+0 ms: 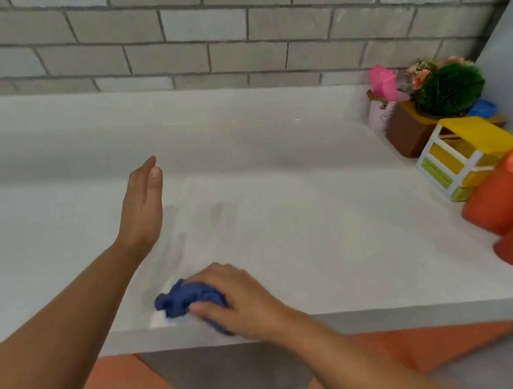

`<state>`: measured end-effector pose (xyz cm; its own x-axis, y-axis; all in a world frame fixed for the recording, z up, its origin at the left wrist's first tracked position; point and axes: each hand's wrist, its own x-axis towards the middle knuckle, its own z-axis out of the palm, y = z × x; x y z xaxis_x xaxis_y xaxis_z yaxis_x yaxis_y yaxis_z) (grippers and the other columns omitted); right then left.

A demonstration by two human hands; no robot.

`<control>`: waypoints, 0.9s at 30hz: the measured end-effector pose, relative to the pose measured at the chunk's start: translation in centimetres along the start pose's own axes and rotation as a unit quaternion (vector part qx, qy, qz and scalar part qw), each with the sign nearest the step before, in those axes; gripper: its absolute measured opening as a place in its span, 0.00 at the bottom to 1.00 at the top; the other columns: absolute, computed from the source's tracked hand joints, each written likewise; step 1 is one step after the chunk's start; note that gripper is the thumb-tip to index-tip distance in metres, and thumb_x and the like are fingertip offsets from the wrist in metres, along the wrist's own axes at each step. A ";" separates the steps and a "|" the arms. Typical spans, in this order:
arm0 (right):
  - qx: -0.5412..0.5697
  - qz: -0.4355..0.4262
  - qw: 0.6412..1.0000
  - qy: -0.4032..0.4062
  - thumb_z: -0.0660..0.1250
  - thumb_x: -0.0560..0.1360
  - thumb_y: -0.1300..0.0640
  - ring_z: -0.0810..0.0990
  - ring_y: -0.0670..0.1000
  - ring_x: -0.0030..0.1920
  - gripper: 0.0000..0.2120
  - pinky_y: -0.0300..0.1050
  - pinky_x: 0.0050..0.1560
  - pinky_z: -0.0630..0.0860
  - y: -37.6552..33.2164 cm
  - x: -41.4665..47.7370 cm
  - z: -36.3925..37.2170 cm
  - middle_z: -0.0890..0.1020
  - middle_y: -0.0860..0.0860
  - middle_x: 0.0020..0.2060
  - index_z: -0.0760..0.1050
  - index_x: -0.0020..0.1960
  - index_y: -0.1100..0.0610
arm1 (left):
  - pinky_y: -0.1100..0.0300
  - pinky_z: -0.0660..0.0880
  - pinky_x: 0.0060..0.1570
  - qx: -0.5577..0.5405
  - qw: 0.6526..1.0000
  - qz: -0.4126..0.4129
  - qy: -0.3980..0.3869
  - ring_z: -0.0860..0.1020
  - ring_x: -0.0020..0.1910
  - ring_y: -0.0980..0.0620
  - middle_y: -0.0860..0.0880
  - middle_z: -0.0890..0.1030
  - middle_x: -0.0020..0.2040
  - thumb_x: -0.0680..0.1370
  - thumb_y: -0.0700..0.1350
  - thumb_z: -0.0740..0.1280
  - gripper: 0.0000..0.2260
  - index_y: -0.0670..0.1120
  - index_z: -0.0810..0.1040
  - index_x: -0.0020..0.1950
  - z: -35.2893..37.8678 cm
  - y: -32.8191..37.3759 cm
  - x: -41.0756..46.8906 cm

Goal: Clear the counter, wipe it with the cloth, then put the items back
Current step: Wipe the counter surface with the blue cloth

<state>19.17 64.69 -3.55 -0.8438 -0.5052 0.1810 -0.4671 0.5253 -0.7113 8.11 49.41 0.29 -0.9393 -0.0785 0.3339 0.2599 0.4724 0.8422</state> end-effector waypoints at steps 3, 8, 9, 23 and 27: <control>-0.008 0.119 0.984 0.132 0.60 0.78 0.53 0.77 0.54 0.53 0.13 0.46 0.52 0.71 3.9 -2.5 -6.4 0.79 0.51 0.51 0.76 0.60 0.55 | 0.68 0.55 0.65 -0.024 0.999 -0.017 -0.013 0.62 0.72 0.56 0.51 0.64 0.73 0.82 0.54 0.47 0.23 0.47 0.61 0.75 -0.3 -0.4 -3.1; -0.066 0.366 0.884 0.281 0.58 0.80 0.55 0.76 0.58 0.50 0.12 0.45 0.49 0.67 11.3 -8.5 -16.0 0.78 0.59 0.48 0.73 0.57 0.62 | 0.66 0.56 0.64 -0.065 0.995 -0.053 -0.052 0.63 0.71 0.56 0.52 0.65 0.73 0.81 0.56 0.48 0.23 0.49 0.62 0.74 -0.1 -0.5 -7.0; -0.095 0.404 0.868 0.271 0.57 0.80 0.54 0.76 0.60 0.53 0.15 0.46 0.51 0.68 12.5 -9.6 -16.9 0.78 0.61 0.53 0.73 0.59 0.63 | 0.66 0.56 0.64 -0.066 0.994 -0.056 -0.060 0.63 0.71 0.57 0.52 0.65 0.73 0.81 0.56 0.48 0.23 0.49 0.62 0.74 -0.1 -0.6 -7.7; -0.259 0.187 0.945 0.073 0.58 0.79 0.49 0.68 0.57 0.64 0.19 0.50 0.61 0.63 -1.0 -3.3 3.4 0.71 0.55 0.65 0.69 0.68 0.54 | 0.64 0.56 0.66 -0.093 0.990 -0.076 -0.074 0.63 0.71 0.54 0.51 0.65 0.73 0.82 0.56 0.47 0.23 0.49 0.62 0.74 0.4 -1.5 -9.7; -0.087 0.151 0.970 0.170 0.60 0.77 0.53 0.76 0.54 0.57 0.15 0.49 0.57 0.72 1.3 -4.2 -1.2 0.79 0.52 0.57 0.74 0.63 0.50 | 0.64 0.55 0.66 -0.079 0.991 -0.071 -0.077 0.62 0.72 0.55 0.51 0.65 0.73 0.82 0.56 0.46 0.23 0.49 0.62 0.74 -0.6 -2.1 -9.3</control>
<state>21.82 68.34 -4.41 -0.9735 -0.0712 0.2173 -0.1982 0.7367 -0.6466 16.41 48.60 -4.27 -0.9887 0.0066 0.1495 0.1436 0.3223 0.9357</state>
